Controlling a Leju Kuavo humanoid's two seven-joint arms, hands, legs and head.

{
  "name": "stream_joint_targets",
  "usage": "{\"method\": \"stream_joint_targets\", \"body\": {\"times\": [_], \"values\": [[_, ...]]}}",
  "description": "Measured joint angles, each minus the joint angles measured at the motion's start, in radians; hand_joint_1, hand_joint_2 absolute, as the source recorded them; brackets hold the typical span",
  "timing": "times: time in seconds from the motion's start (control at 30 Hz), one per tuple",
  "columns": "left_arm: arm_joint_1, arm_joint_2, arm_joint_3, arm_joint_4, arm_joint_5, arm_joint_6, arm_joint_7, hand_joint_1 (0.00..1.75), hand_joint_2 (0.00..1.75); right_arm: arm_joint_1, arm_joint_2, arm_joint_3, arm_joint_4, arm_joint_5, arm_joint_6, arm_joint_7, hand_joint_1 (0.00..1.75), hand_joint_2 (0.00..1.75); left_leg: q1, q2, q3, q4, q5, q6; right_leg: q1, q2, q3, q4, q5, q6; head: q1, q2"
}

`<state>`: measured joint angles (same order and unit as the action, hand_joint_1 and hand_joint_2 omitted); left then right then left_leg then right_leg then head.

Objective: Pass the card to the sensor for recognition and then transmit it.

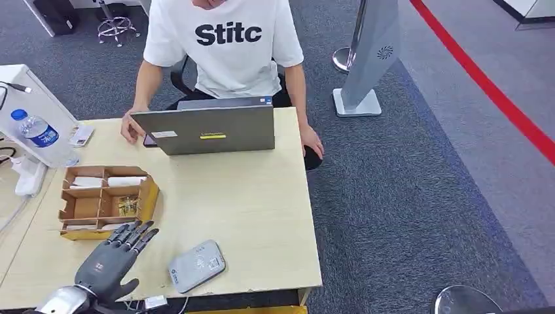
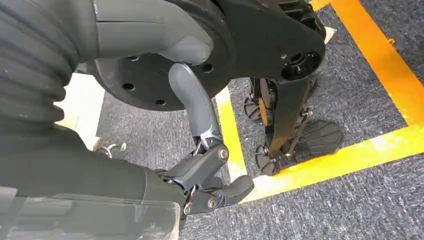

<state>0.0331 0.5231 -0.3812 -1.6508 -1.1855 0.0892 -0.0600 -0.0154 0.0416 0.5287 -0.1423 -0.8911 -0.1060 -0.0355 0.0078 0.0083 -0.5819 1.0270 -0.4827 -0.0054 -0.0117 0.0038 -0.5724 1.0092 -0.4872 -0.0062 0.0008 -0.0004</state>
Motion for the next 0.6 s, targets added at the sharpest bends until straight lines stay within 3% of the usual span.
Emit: {"method": "stream_joint_targets", "body": {"times": [0.07, 0.13, 0.37, 0.6], "values": [[-0.006, -0.03, 0.037, 0.038, -0.022, 0.127, 0.007, 0.0, 1.75, 0.0, 0.0, 0.003, 0.0, 0.0, -0.002, -0.001, 0.0, 1.75, 0.0, 0.0, 0.0, 0.0, 0.0, 0.0, 0.0, 0.0, 0.0, 0.0, 0.0, 0.0, 0.0, 0.0], [-0.011, -0.062, 0.083, 0.072, -0.03, 0.192, 0.008, 0.0, 1.75, 0.0, 0.0, 0.01, 0.0, 0.005, -0.003, -0.002, 0.0, 1.75, 0.0, 0.0, 0.0, 0.0, 0.0, 0.0, 0.0, 0.0, 0.001, 0.0, 0.0, 0.0, 0.0, 0.0], [-0.016, -0.114, 0.167, 0.13, -0.036, 0.229, 0.008, 0.0, 1.75, 0.0, 0.0, 0.022, 0.001, 0.012, -0.005, -0.002, 0.0, 1.75, 0.0, -0.001, 0.0, 0.0, 0.0, 0.0, 0.0, 0.0, 0.001, 0.0, 0.0, 0.0, 0.0, 0.0], [-0.011, -0.161, 0.252, 0.161, -0.06, 0.359, 0.003, 0.0, 1.75, 0.0, 0.0, 0.026, 0.001, 0.012, -0.017, -0.003, 0.0, 1.75, 0.0, -0.001, 0.0, 0.0, 0.0, 0.0, 0.0, 0.0, 0.001, 0.0, 0.0, 0.0, 0.0, 0.0]]}}
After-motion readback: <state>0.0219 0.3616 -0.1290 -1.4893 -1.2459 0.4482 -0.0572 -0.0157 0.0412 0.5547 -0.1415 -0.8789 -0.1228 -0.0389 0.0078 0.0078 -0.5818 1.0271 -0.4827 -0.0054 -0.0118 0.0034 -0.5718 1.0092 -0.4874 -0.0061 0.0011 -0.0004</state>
